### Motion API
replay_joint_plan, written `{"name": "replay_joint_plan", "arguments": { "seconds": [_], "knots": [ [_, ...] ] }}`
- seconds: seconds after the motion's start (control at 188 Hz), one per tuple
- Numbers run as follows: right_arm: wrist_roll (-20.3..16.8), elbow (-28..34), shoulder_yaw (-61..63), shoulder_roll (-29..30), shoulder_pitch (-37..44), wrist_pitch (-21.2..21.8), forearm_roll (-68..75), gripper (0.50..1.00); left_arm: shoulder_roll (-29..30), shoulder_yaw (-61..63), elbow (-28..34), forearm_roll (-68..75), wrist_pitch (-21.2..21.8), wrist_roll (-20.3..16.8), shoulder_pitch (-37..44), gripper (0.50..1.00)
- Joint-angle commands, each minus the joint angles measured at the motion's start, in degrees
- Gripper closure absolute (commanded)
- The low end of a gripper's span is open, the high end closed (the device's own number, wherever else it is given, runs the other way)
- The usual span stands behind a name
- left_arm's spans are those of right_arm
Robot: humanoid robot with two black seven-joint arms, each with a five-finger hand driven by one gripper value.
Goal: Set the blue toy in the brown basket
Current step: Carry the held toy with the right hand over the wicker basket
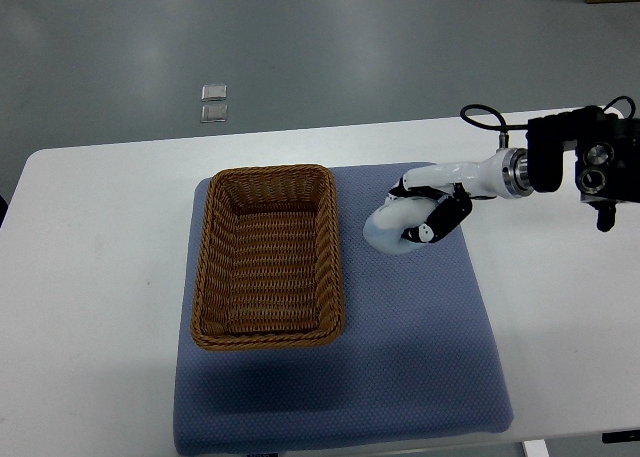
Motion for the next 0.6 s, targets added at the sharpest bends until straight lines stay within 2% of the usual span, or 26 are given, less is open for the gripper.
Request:
{"name": "replay_joint_plan", "arguments": {
  "seconds": [0.0, 0.228, 0.425, 0.595],
  "knots": [
    [-0.05, -2.04, -0.18, 3.10, 4.48, 0.13, 2.99, 0.987, 0.00, -0.01, -0.09, 0.05, 0.01, 0.00, 0.00, 0.500],
    [-0.05, -11.44, -0.70, 15.66, 8.87, -0.13, 5.80, 0.977, 0.00, -0.01, 0.00, 0.05, 0.01, 0.00, 0.00, 0.500],
    [-0.05, -22.16, -0.70, 28.50, 8.26, -0.66, 5.80, 0.975, 0.00, -0.10, 0.00, 0.05, -0.08, 0.00, 0.00, 0.500],
    [-0.05, -27.97, -0.79, 36.50, 5.18, -1.10, 5.36, 0.973, 0.00, -0.10, 0.00, 0.05, -0.08, 0.00, 0.00, 0.500]
  ]
}}
